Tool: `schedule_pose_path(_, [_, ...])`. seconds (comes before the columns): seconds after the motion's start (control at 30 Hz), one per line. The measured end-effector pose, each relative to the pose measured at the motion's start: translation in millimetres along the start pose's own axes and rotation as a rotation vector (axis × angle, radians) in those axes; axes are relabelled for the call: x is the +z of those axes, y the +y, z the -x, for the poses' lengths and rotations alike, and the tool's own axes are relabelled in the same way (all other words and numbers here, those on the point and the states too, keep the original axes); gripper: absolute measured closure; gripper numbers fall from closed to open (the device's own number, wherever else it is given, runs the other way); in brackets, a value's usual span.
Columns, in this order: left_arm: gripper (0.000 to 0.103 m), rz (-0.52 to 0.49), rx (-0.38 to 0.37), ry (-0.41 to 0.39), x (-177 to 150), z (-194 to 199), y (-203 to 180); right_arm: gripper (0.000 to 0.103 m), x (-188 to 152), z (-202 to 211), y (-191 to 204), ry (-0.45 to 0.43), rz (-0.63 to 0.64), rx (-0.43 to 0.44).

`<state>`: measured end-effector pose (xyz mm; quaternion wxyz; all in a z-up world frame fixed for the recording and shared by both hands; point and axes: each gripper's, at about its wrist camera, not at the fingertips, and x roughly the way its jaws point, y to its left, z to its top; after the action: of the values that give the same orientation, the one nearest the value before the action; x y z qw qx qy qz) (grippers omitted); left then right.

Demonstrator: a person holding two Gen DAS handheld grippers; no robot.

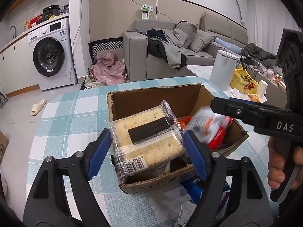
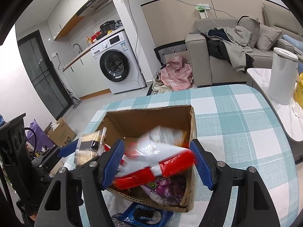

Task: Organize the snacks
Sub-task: 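Open both tools to drop the crackers and noodle bag into the box, then withdraw both tools and move toward the red wafer and white square packs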

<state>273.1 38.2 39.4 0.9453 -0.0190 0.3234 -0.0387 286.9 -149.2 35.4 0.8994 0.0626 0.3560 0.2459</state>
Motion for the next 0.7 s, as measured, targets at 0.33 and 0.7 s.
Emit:
schedule_pose_path(0.33, [0.007, 0.003, 0.011, -0.025, -6, 30, -1, 0.003, -7, 22, 1, -0.02, 0.032, 0.006])
schedule_pose_path(0.7, [0.0, 0.039, 0.007, -0.074, -27, 83, -2, 0.001, -28, 44, 11, -0.004, 0.096, 0.003])
